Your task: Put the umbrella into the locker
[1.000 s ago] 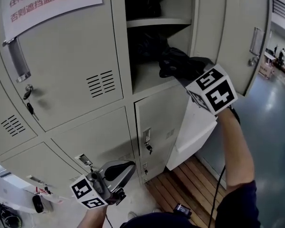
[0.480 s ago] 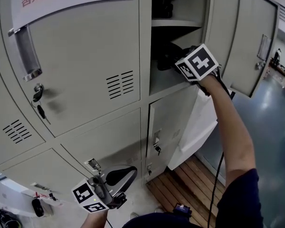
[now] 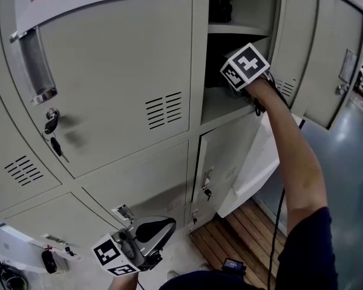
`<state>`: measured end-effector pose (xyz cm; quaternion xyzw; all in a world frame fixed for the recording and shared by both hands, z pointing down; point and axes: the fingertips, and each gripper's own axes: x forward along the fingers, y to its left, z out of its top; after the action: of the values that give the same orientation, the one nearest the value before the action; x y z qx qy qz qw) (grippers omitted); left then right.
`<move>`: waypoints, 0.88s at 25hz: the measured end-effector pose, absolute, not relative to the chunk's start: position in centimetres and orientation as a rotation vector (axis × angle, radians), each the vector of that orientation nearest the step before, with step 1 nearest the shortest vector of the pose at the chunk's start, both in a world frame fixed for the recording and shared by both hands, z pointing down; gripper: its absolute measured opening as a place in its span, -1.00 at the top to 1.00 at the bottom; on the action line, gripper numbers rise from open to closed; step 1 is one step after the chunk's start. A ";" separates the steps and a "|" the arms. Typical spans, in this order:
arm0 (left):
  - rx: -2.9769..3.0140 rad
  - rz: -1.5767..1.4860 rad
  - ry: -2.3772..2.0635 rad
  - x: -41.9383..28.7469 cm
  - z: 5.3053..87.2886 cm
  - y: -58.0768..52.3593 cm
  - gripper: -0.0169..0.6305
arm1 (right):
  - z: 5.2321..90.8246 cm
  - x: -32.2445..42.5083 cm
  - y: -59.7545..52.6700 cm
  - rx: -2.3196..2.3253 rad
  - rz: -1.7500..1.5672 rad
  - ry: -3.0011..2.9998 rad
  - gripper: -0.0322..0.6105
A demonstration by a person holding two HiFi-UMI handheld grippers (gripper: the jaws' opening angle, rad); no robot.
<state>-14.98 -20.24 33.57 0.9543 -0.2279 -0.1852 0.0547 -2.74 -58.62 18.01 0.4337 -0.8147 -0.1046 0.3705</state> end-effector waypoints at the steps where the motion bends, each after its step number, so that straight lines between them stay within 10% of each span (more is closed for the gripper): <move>1: 2.900 -0.564 -0.691 -14.9 33.5 -20.2 0.95 | 18.2 -2.9 -58.9 1.105 -0.253 -2.089 0.26; 22: 2.886 -0.573 -0.716 -15.2 33.4 -20.2 0.95 | 20.6 -4.6 -60.5 1.033 -0.134 -2.084 0.19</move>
<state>-15.18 -20.16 33.37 0.9515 -0.2360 -0.1890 0.0565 -4.64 -60.48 20.64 0.4072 -0.8218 -0.0530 0.3950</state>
